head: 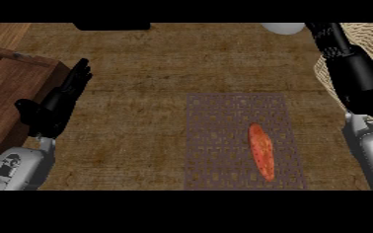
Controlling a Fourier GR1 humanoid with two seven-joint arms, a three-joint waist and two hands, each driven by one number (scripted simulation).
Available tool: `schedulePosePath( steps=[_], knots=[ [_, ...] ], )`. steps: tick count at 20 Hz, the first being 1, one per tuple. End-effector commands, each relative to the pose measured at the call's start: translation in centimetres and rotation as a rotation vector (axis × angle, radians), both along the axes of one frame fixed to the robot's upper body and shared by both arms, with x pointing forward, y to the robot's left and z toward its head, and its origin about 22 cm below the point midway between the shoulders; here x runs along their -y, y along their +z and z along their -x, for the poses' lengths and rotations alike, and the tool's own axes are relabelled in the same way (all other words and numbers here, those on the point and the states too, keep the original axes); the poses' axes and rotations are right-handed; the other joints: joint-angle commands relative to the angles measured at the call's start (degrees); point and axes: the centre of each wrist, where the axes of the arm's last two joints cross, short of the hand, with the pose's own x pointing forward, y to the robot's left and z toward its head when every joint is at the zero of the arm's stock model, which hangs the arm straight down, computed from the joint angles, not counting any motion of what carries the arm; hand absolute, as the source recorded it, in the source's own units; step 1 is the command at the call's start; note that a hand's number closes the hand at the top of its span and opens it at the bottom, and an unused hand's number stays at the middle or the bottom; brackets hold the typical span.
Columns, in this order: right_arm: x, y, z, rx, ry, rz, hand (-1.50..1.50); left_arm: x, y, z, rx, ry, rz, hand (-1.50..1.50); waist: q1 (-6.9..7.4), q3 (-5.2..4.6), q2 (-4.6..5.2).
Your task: Pick the sweet potato from the placemat and place it in the basket
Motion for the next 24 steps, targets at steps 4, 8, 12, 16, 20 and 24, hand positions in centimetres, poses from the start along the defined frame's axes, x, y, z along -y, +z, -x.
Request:
schedulePosePath(
  steps=[4,8,12,16,20,24],
  knots=[
    [-1.1,-8.0,0.4,-0.194,0.337,-0.449,1.50,-0.6,0.0,-0.4,-0.070,0.078,-0.071,0.00,0.85,-0.75,0.03],
    [-5.5,-7.1,1.5,0.076,0.717,-0.713,1.50,-0.4,-2.2,0.7,-0.169,0.103,-0.061,0.00,0.76,-0.38,-0.51],
    [-4.1,-11.7,6.9,0.142,0.661,-0.725,-1.50,0.2,-1.3,0.3,-0.200,0.165,-0.076,0.00,-1.83,-1.36,-1.80],
    [0.7,-9.1,6.1,0.100,0.459,-0.451,-1.50,0.4,-0.3,0.7,-0.195,0.165,-0.102,0.00,-1.16,-1.48,-1.78],
    [6.5,-4.6,5.6,0.073,0.310,0.001,-1.50,0.8,-1.1,0.0,-0.209,0.182,-0.094,0.00,-2.95,-1.67,-1.81],
    [10.9,-0.9,5.7,-0.033,0.355,0.333,-1.50,1.3,-1.4,0.7,-0.210,0.160,-0.098,0.00,-1.66,-1.57,-1.70]
  ],
)
